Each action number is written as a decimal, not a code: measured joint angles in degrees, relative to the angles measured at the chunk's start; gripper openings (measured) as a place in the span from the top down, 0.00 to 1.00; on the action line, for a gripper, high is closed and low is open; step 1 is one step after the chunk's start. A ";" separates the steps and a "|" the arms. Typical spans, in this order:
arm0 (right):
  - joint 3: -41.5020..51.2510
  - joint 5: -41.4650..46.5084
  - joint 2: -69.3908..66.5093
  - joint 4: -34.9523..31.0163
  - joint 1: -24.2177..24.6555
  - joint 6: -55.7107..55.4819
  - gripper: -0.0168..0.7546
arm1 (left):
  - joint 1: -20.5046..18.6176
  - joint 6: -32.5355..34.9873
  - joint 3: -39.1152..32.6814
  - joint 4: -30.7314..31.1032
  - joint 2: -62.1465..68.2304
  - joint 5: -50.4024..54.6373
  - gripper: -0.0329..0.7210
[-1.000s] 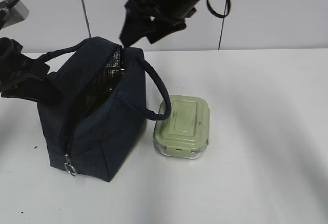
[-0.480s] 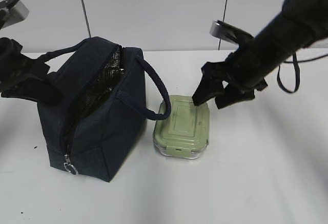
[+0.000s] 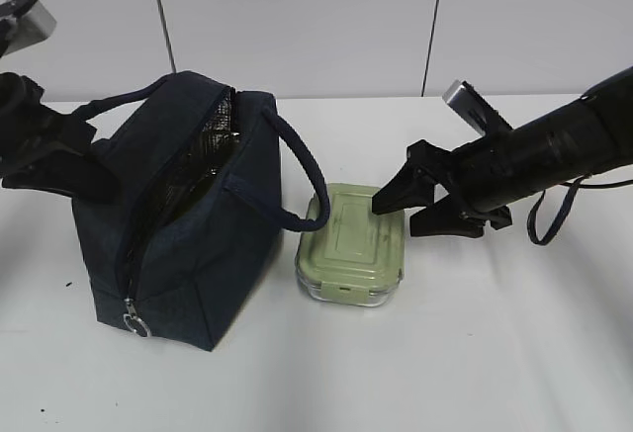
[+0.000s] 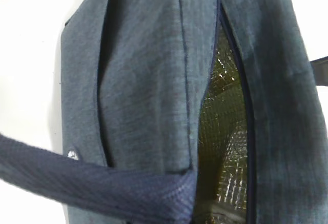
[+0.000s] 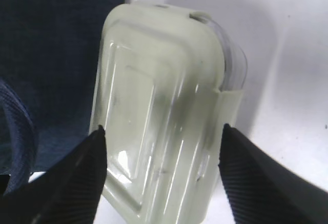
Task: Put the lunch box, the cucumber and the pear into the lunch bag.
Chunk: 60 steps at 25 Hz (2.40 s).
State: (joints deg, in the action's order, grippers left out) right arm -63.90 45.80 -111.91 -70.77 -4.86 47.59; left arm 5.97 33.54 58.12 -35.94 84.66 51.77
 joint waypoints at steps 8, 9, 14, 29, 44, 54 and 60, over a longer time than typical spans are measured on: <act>0.00 0.15 -4.16 -0.69 0.00 1.08 0.29 | 0.00 0.00 0.00 0.00 0.00 0.05 0.98; 0.00 0.49 -4.85 -1.27 0.00 1.89 0.29 | 0.00 0.00 0.00 0.00 0.00 0.10 0.98; 0.00 3.03 -7.18 -5.39 0.00 5.37 0.30 | 0.00 0.00 0.00 0.00 0.00 0.10 0.98; 0.28 3.00 0.32 -4.41 0.04 8.87 0.54 | 0.00 0.00 0.00 0.10 0.00 0.10 0.98; -18.71 3.92 13.92 16.73 0.04 -7.46 0.54 | 0.00 0.00 0.00 0.32 0.00 -0.01 0.98; -21.36 8.09 15.61 17.14 0.76 -9.19 0.54 | 0.00 0.00 0.00 0.33 0.00 -0.02 0.98; -21.60 7.06 13.51 0.78 -8.45 -2.63 0.54 | 0.00 0.00 0.00 -0.12 0.00 -0.07 0.98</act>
State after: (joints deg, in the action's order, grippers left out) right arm -85.50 52.85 -98.40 -69.99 -13.32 44.97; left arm 5.97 33.54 58.12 -36.06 84.66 51.70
